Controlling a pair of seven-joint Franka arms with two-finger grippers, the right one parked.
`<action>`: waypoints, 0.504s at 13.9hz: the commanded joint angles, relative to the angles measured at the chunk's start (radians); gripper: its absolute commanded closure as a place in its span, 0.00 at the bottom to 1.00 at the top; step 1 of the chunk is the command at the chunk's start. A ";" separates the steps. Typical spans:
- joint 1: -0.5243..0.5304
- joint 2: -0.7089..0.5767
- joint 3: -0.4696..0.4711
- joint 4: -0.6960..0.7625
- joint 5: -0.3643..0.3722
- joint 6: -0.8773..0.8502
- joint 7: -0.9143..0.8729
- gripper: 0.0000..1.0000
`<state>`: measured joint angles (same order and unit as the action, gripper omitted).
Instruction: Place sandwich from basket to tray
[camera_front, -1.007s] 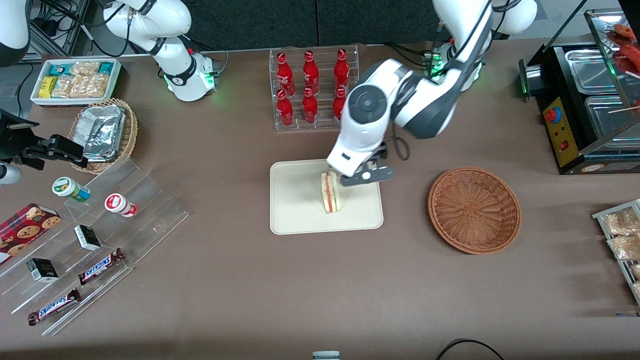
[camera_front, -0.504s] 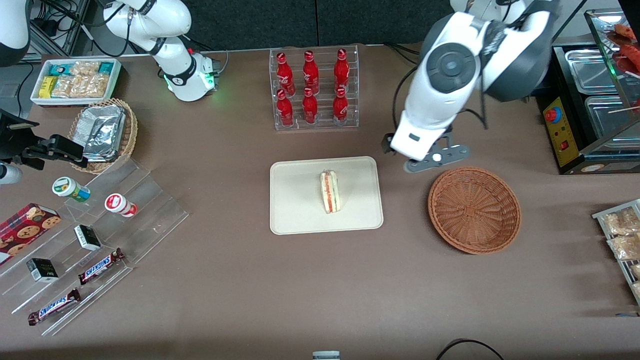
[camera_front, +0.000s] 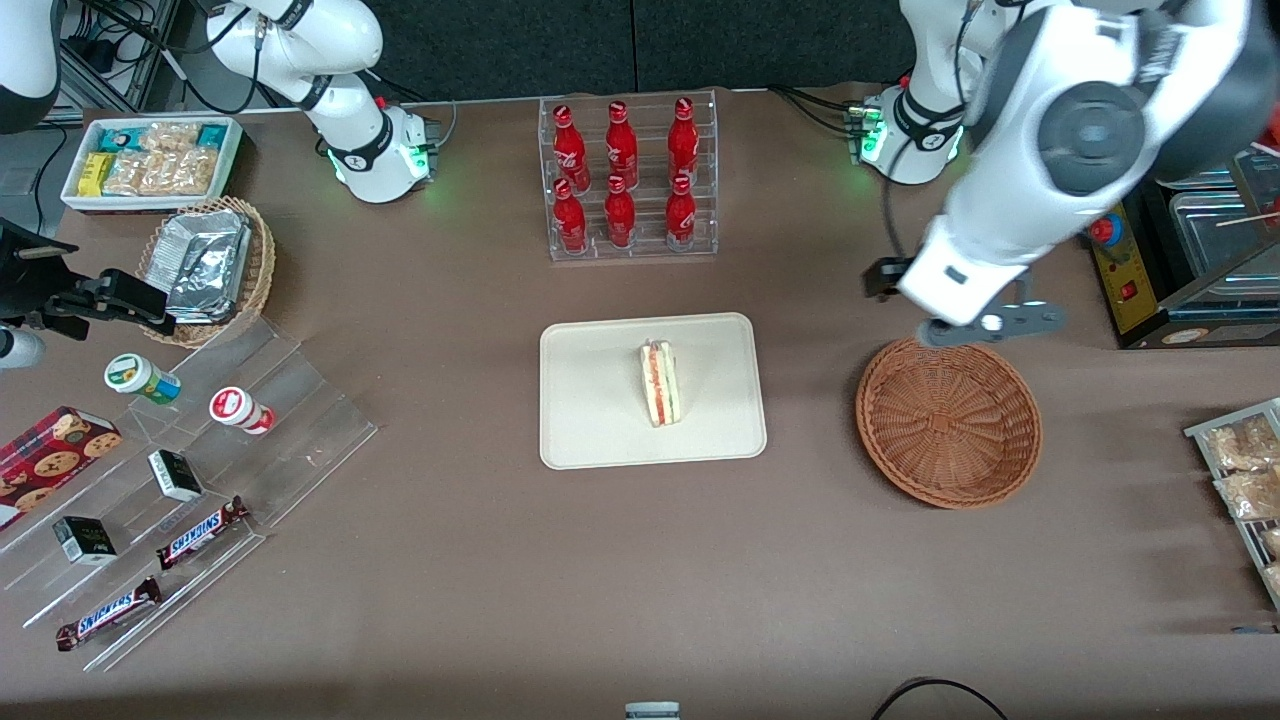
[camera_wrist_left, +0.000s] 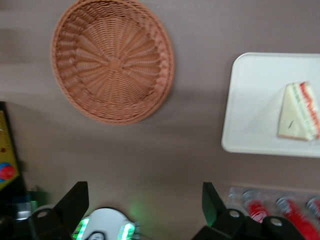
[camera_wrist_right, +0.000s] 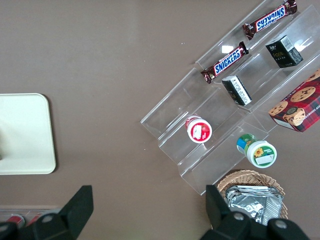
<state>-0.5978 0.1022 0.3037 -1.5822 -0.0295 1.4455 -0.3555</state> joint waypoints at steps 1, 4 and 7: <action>0.097 -0.077 -0.008 -0.021 0.031 -0.053 0.151 0.00; 0.246 -0.105 -0.070 -0.019 0.043 -0.096 0.344 0.00; 0.447 -0.127 -0.228 -0.019 0.045 -0.108 0.394 0.00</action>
<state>-0.2548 0.0022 0.1819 -1.5833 0.0011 1.3502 0.0144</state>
